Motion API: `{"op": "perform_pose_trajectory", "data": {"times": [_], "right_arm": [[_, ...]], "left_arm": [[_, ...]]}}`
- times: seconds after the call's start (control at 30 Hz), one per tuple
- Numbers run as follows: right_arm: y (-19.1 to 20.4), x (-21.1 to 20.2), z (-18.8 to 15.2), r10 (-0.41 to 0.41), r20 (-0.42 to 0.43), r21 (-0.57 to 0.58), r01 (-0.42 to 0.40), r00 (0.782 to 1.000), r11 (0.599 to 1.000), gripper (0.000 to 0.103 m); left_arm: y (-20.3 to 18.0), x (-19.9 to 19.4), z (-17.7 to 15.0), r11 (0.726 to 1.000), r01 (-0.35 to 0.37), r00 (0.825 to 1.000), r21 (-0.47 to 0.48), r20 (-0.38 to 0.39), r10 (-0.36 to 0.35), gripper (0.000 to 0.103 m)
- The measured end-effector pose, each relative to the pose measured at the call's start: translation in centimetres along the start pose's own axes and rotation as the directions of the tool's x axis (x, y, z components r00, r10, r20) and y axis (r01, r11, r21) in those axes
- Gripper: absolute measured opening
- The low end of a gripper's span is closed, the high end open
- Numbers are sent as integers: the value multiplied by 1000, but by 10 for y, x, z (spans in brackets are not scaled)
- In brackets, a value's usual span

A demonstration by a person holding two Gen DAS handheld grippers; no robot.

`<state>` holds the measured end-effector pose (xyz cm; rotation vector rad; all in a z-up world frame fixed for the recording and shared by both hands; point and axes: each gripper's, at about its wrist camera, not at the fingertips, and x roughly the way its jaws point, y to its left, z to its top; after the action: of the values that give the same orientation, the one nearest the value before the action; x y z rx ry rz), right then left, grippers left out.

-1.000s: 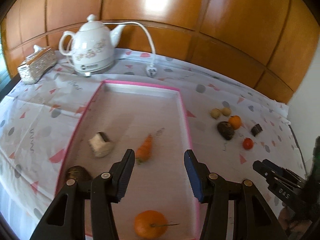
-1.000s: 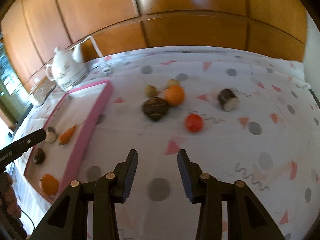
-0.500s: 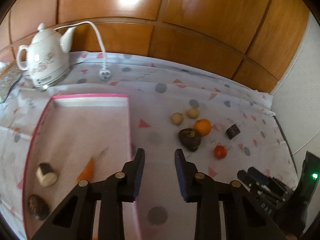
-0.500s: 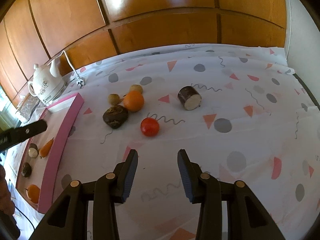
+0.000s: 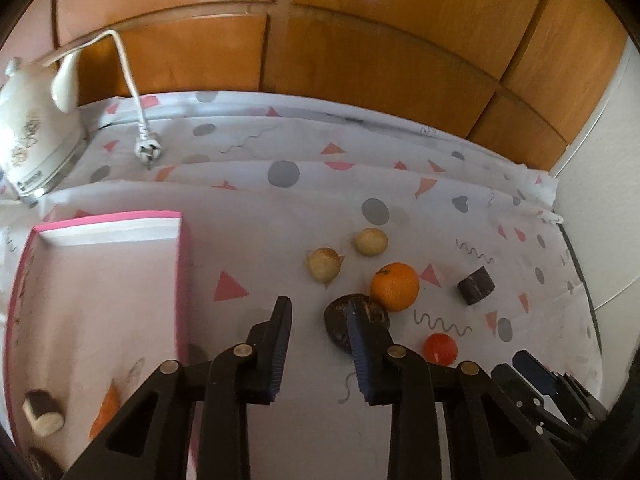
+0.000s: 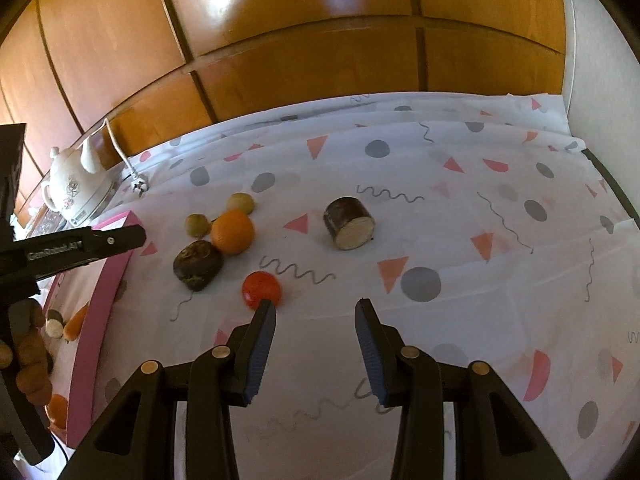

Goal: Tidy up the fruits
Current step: 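Grasp the small round potato with the left gripper, then grasp the dark cylindrical root slice with the right gripper while the left holds the potato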

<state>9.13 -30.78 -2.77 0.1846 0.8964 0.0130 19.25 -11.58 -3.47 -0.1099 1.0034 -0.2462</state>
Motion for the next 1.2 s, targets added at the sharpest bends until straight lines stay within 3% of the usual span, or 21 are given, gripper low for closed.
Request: {"op": "perform_pose_trajectory", "data": {"times": [0.3, 0.53, 0.63, 0.83, 0.97, 1.1, 1.2], "right_arm": [[-13, 12, 5, -4, -15, 23, 4, 1000, 1000, 42], [-23, 17, 10, -14, -16, 40, 14, 1000, 999, 42], [-28, 19, 13, -17, -11, 46, 18, 1000, 999, 42], [-33, 23, 17, -18, -6, 57, 18, 1000, 998, 46], [-33, 23, 21, -22, 4, 45, 21, 1000, 999, 46], [-31, 23, 28, -24, 21, 27, 23, 1000, 999, 56], [-30, 25, 34, -11, 26, 11, 10, 1000, 1000, 57]], "left_arm": [[1, 37, 22, 998, 34, 998, -58, -42, -36, 29], [3, 71, 32, 997, 15, 995, -74, -97, -22, 29], [9, 72, 33, 995, 24, 997, -101, -74, -32, 24], [22, 52, 32, 989, 13, 999, -146, -37, -19, 23], [19, 24, 24, 993, 6, 1000, -119, 6, -5, 24], [5, -6, -3, 998, -2, 1000, -66, 27, 4, 24], [-6, -15, -29, 1000, 7, 1000, -27, 17, -6, 24]]}}
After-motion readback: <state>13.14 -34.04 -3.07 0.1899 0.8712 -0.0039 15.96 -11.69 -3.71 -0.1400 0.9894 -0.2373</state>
